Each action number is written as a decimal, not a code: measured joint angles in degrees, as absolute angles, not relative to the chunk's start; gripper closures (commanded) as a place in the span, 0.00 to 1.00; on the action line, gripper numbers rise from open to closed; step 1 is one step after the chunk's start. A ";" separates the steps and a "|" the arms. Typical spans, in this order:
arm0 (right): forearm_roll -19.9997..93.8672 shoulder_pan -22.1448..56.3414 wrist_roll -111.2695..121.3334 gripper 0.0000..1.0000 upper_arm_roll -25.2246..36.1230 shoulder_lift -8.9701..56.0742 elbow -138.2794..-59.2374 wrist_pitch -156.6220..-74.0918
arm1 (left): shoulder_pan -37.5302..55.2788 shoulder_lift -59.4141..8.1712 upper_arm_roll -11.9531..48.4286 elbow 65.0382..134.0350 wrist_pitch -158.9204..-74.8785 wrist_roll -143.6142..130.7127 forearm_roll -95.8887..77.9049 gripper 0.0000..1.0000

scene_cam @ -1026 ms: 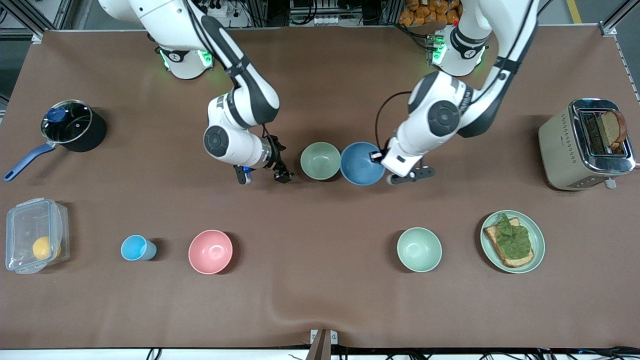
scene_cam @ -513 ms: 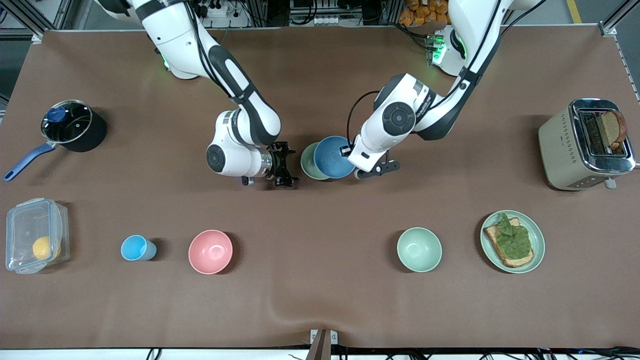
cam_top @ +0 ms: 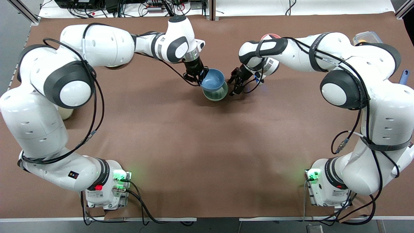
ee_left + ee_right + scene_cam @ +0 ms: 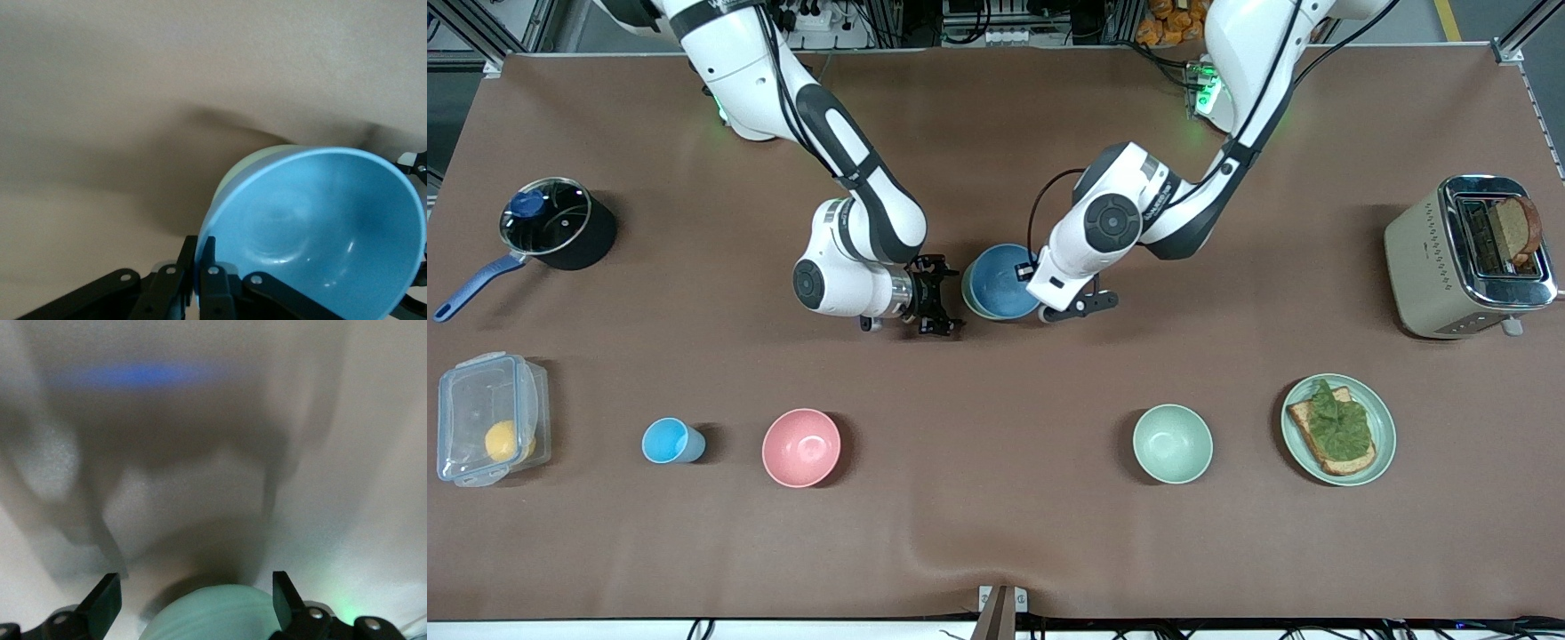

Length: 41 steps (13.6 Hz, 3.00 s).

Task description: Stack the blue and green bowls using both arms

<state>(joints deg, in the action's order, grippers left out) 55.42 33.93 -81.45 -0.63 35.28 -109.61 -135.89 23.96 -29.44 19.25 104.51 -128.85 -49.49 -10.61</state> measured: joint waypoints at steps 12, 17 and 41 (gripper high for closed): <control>55.75 33.93 -81.45 0.00 -0.63 35.28 -109.38 -135.86 | 26.36 -35.07 18.96 100.85 -128.85 -52.04 -10.54 0.01; 55.78 33.93 -81.39 0.00 -0.63 35.28 -109.33 -135.61 | 26.45 -35.09 18.84 99.14 -128.49 -52.64 -8.47 0.00; 13.86 8.93 -36.28 0.00 3.58 15.62 -107.46 -88.70 | 2.31 -22.36 17.41 84.42 -109.87 -32.83 8.05 0.00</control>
<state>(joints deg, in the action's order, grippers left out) 13.86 8.93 -36.28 3.58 15.62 -107.46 -88.70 2.31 -22.36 17.41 84.42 -109.87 -32.83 8.05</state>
